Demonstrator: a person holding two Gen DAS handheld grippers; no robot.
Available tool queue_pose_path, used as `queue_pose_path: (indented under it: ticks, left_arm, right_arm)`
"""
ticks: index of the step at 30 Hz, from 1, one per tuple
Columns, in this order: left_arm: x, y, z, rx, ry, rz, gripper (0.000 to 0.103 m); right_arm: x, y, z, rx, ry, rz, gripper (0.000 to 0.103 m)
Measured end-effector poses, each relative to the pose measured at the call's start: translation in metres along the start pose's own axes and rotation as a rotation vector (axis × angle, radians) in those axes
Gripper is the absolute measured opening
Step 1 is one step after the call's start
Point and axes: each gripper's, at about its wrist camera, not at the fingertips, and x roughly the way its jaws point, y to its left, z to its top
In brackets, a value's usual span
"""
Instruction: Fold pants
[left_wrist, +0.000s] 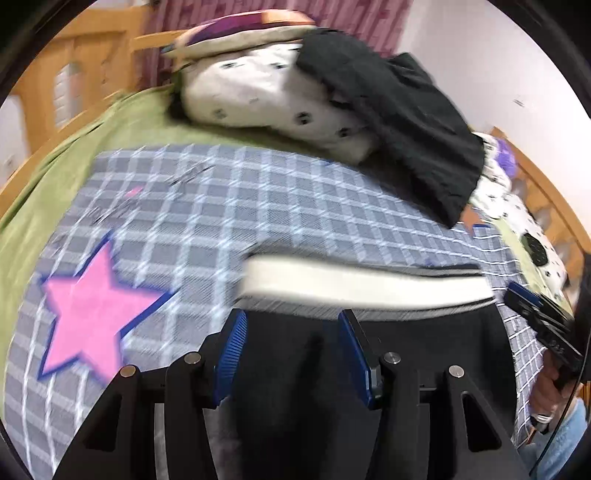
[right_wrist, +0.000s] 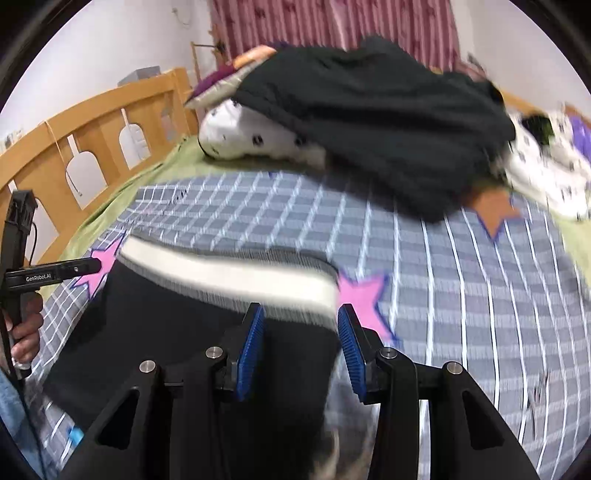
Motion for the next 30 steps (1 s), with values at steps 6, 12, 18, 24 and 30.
queue_pose_path:
  ticks: [6, 12, 18, 24, 30]
  left_arm:
    - [0.059, -0.017, -0.005, 0.114, -0.015, 0.176, 0.049]
    - [0.057, -0.010, -0.005, 0.116, -0.041, 0.126, 0.050]
    - [0.055, -0.015, -0.009, 0.134, -0.048, 0.148, 0.051]
    - [0.053, -0.016, -0.007, 0.140, -0.053, 0.157, 0.051]
    - [0.057, -0.018, -0.008, 0.157, -0.061, 0.176, 0.053]
  right_arm:
    - [0.082, 0.008, 0.004, -0.074, 0.116, -0.079, 0.042]
    - [0.076, -0.001, 0.004, -0.029, 0.078, -0.054, 0.042]
    - [0.072, -0.002, 0.006, 0.013, 0.087, -0.040, 0.047]
    - [0.061, 0.002, 0.012, 0.044, 0.096, -0.041, 0.048]
    - [0.076, 0.002, 0.005, 0.041, 0.091, -0.073, 0.052]
